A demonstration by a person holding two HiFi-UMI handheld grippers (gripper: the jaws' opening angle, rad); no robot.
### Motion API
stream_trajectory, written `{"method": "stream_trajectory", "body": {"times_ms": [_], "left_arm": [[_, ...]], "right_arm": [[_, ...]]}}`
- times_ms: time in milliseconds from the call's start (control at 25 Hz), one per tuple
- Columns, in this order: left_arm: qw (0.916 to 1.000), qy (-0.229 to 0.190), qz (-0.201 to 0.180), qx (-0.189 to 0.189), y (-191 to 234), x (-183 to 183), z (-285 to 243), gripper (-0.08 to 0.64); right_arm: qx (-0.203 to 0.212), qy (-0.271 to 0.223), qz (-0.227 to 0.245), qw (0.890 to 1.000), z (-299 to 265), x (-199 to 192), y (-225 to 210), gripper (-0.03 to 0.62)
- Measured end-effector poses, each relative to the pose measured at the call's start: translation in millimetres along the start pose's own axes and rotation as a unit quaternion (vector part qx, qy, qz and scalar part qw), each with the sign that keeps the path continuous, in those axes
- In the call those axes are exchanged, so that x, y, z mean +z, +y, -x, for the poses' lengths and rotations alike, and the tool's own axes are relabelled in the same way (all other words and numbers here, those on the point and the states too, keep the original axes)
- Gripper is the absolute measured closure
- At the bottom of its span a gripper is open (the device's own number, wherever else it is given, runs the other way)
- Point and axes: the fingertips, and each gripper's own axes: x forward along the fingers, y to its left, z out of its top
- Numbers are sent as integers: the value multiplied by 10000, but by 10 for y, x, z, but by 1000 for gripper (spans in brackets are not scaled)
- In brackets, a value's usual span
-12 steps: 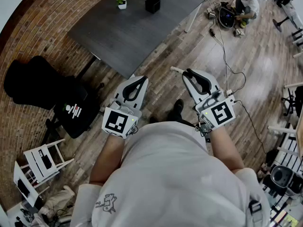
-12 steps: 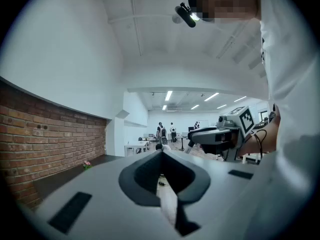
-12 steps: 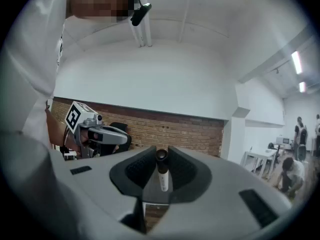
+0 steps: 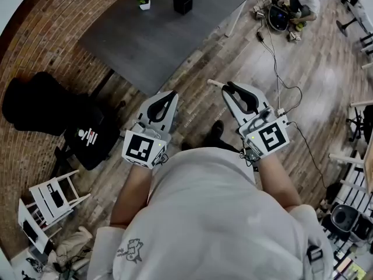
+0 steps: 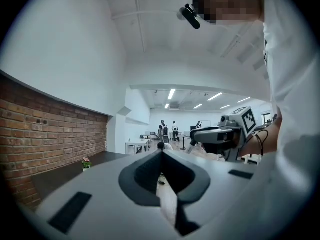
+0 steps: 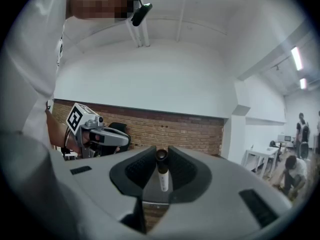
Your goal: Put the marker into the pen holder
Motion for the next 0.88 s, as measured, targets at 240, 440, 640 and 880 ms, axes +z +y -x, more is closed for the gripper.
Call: {"method": "stream_trajectory", "body": {"times_ms": [240, 440, 640, 880], "left_arm": [[9999, 99, -17, 39, -24, -36, -373, 549], [9999, 117, -20, 111, -16, -18, -852, 549], [9997, 140, -160, 138, -101, 52, -1405, 549], [9994, 196, -73, 259, -147, 65, -1876, 549]], "right_arm": [[-25, -45, -167, 9998, 23, -94, -405, 512], [70, -59, -153, 9998, 0, -187, -849, 513], [163, -57, -194, 9997, 32, -266, -1385, 512], [269, 4, -325, 9991, 130, -441, -1880, 512]]}}
